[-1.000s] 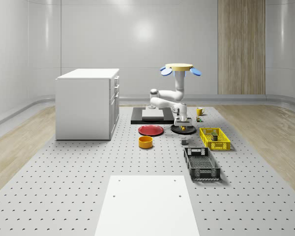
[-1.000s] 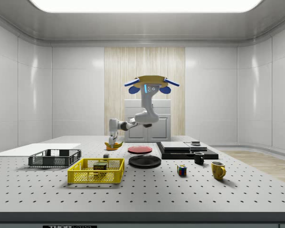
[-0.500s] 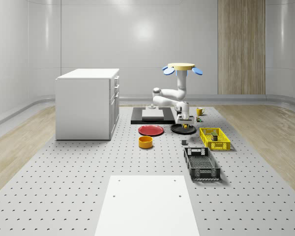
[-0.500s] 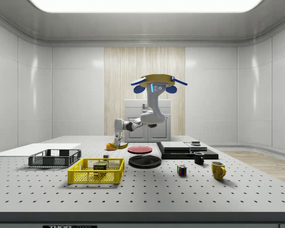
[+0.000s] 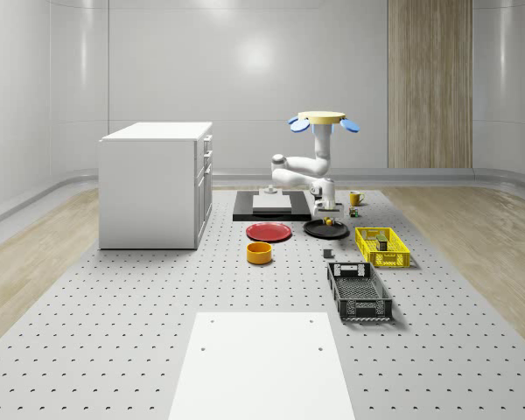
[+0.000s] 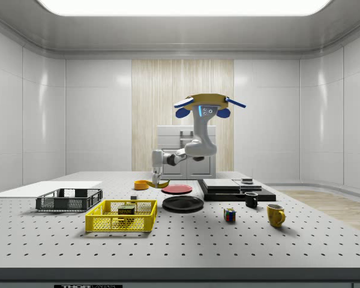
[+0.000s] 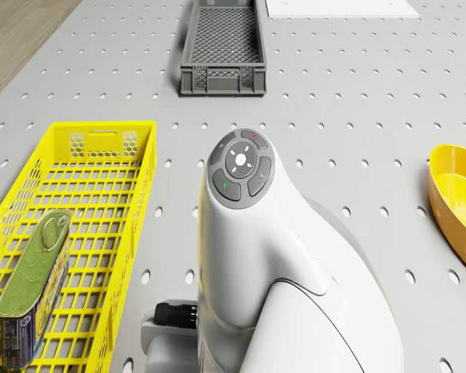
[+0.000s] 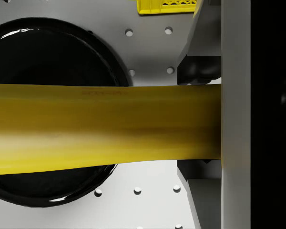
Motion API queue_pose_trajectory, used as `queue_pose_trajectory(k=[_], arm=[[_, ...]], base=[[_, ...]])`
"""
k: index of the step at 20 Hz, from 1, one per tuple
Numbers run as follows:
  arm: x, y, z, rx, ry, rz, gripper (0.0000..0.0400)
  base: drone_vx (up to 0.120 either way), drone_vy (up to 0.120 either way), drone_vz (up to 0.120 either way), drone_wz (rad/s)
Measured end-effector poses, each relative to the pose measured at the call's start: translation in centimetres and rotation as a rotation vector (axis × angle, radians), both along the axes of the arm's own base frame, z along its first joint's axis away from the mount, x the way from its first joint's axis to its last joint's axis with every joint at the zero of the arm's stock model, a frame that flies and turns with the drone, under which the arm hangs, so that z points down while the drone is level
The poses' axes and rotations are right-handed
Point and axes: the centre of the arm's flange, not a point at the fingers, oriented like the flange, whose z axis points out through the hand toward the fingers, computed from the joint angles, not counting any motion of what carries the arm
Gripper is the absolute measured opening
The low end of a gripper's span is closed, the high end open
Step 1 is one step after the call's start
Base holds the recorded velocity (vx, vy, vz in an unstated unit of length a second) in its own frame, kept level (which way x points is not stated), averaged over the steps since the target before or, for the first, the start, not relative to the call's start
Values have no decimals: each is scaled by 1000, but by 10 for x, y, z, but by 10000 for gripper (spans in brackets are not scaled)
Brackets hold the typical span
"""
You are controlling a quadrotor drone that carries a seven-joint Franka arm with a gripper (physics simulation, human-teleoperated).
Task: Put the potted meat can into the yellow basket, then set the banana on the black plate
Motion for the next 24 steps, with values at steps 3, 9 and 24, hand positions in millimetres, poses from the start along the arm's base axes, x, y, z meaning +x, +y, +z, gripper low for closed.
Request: queue_pose_trajectory(k=[3,9,24], arm=[[0,0,0,0,0,0,193],[0,0,0,0,0,0,193],[0,0,0,0,0,0,193]], base=[[-120,0,0,0],[-120,0,-107,0],[-120,0,-11,0]])
